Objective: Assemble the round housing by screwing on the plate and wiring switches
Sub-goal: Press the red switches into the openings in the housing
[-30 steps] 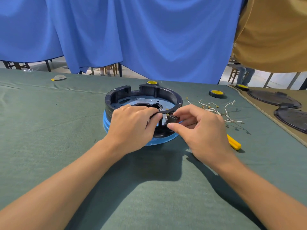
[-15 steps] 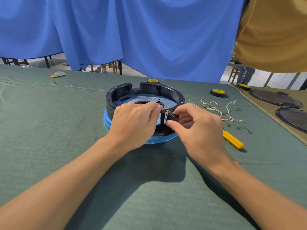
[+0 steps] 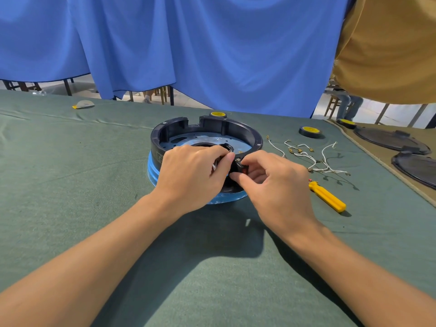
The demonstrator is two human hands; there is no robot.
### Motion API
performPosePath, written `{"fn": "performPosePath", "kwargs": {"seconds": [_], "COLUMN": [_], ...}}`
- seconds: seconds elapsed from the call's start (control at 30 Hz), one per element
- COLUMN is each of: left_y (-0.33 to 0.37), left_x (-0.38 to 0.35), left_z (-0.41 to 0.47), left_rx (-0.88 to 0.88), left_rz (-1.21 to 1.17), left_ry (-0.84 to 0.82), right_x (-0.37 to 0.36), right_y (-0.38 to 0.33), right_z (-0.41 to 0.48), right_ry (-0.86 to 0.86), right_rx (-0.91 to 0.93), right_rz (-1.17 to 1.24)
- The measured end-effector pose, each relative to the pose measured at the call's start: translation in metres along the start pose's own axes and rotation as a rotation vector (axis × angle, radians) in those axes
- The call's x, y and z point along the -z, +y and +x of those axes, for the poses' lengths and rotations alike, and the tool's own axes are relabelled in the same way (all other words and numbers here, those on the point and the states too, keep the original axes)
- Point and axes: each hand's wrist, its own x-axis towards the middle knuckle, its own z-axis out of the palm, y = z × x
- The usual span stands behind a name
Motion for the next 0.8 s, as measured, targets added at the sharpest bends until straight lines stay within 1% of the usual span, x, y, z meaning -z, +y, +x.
{"fn": "performPosePath", "kwargs": {"seconds": [0.2, 0.33, 0.47, 0.57, 0.63, 0.8], "left_y": [0.001, 0.001, 0.002, 0.004, 0.006, 0.005], "left_x": [0.000, 0.000, -0.002, -0.003, -0.004, -0.005], "left_z": [0.000, 0.000, 0.000, 0.001, 0.003, 0.005], "left_rx": [0.017, 0.031, 0.083, 0.166, 0.211, 0.244], "left_rz": [-0.034, -0.023, -0.022, -0.047, -0.054, -0.080], "left_ry": [0.008, -0.003, 0.001, -0.027, -0.034, -0.040], "right_x": [0.000, 0.003, 0.005, 0.005, 0.006, 0.008], "right_y": [-0.001, 0.001, 0.004, 0.007, 0.011, 0.011], "right_z": [0.001, 0.003, 0.006, 0.010, 0.013, 0.014], "right_ry": [0.020, -0.015, -0.059, -0.069, -0.076, -0.122], "right_rx": [0.035, 0.026, -0.082, -0.249, -0.326, -0.332], "right_rz": [0.040, 0.040, 0.140, 0.304, 0.384, 0.383]}}
